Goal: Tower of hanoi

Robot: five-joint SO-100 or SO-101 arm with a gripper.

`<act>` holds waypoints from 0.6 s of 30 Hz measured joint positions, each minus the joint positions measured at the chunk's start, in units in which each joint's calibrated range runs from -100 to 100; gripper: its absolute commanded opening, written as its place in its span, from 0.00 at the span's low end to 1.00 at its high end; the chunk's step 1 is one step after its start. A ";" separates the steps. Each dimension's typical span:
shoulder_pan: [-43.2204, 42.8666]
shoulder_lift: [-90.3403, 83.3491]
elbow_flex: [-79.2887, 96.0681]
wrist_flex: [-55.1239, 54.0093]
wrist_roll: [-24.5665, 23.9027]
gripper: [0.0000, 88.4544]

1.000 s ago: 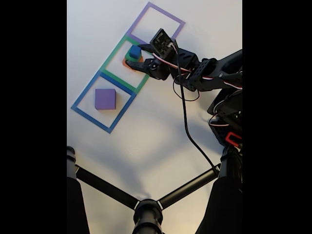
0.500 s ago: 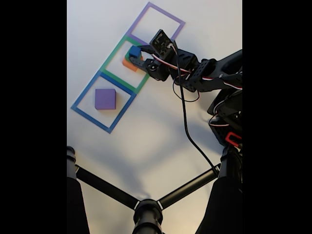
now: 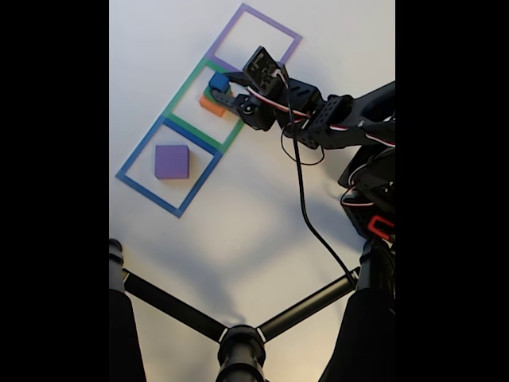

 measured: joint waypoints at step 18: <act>0.20 -22.70 -25.54 49.52 0.19 0.02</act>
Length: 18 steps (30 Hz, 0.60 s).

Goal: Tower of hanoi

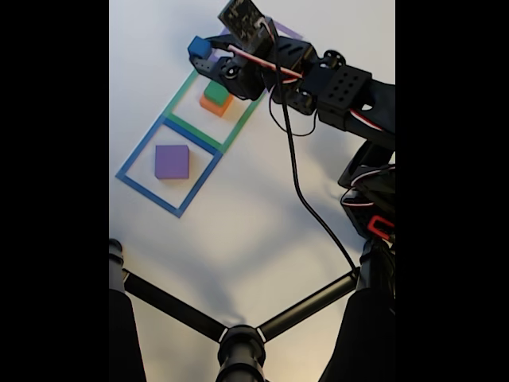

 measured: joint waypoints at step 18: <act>1.00 -9.25 -38.26 59.17 0.00 0.02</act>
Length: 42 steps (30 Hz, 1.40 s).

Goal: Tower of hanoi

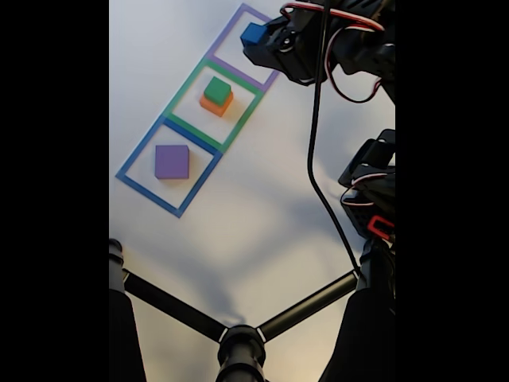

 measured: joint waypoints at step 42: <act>-26.56 29.17 61.05 -100.48 -0.75 0.03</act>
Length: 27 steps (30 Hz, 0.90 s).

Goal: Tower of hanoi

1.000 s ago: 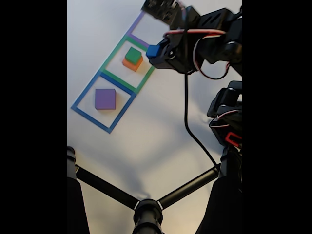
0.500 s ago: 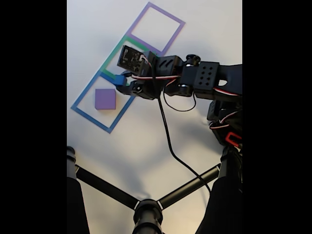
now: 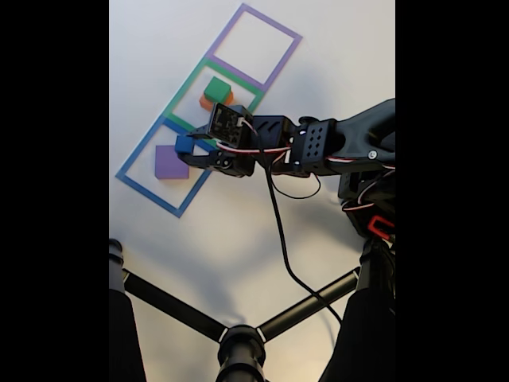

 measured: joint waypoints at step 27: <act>-1.20 21.94 -7.65 -14.91 0.00 0.21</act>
